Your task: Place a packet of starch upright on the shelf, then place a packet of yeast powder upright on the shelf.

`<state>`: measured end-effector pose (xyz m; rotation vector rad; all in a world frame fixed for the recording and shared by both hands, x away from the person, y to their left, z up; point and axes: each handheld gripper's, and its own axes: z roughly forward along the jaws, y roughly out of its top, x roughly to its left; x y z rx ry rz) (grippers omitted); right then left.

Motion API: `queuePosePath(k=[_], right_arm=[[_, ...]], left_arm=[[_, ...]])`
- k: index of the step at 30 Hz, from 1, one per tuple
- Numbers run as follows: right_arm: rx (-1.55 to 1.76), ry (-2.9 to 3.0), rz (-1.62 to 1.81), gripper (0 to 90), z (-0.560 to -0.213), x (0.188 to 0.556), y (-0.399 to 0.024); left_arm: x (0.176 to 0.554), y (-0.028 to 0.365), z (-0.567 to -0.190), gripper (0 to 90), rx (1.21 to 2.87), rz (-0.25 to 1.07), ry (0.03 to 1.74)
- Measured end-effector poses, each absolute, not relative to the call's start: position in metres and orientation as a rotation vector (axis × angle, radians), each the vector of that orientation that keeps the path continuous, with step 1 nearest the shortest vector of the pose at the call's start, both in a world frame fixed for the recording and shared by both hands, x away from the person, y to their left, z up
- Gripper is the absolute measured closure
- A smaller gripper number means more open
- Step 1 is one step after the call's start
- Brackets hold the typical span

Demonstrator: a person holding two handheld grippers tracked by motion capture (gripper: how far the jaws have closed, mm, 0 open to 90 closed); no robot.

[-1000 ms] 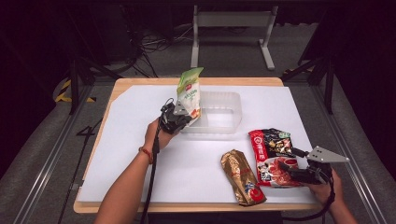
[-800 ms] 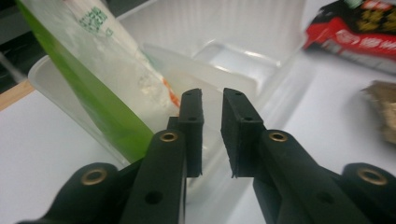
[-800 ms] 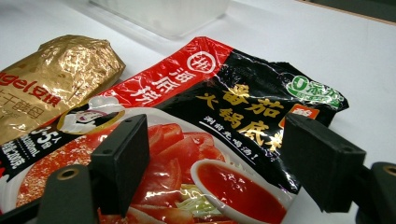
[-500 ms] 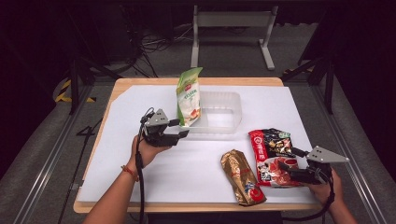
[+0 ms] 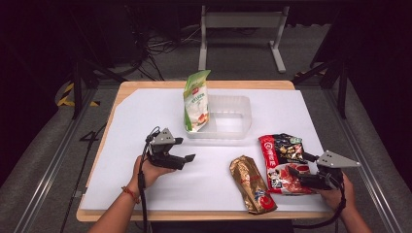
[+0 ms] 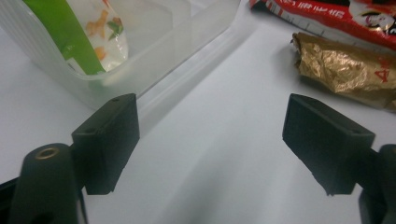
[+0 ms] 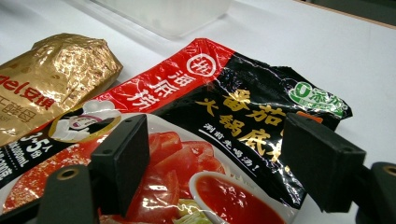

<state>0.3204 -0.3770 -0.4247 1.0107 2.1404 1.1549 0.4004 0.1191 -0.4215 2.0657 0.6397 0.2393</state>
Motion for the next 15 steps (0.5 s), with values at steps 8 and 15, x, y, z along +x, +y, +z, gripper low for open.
queuePosePath(k=[8,15], right_arm=[[0.999,2.146,1.164,27.4,-0.424,0.318,-0.377],[1.003,2.151,1.168,27.8,-0.424,0.320,-0.378]], left_arm=[[0.396,0.109,-0.423,17.2,2.068,0.213,0.619],[0.397,0.100,-0.424,17.2,2.068,0.183,0.595]])
